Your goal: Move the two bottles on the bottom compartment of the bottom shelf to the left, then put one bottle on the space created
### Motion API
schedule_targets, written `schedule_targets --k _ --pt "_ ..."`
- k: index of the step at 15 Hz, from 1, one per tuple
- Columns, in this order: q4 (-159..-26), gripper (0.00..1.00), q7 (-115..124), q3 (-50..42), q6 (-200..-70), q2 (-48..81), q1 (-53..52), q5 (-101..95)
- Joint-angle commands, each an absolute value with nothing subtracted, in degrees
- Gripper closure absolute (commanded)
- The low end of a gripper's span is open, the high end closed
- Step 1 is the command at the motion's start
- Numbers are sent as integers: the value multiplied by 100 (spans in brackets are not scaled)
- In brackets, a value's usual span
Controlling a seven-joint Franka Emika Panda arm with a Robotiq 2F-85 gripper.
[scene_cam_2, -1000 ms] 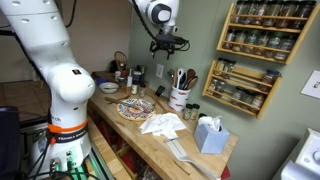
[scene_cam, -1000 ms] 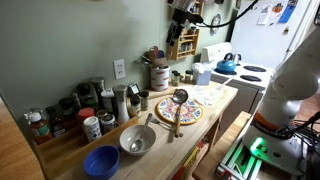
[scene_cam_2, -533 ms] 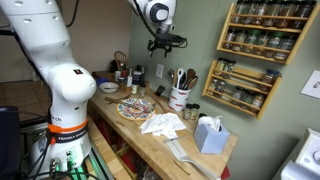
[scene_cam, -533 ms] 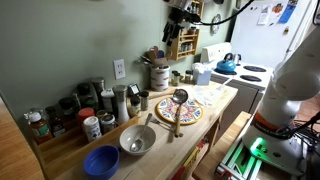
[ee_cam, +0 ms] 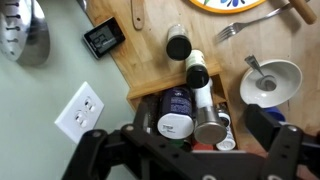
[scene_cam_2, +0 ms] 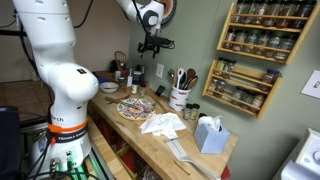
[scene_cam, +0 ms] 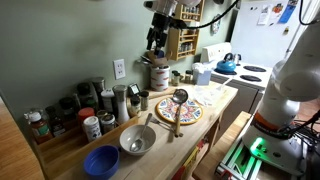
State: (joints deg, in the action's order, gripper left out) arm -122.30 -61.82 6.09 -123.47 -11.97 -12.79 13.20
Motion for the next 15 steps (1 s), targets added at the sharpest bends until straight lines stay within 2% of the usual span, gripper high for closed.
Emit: schedule_targets --k 1,10,15 --pt "-11919 0 -5960 753 -12401 -516 -1261 1035" --pt "-11576 0 -5646 1045 -12612 702 -1248 919" --pt "-11930 0 -5328 1194 -13009 889 -1240 849"
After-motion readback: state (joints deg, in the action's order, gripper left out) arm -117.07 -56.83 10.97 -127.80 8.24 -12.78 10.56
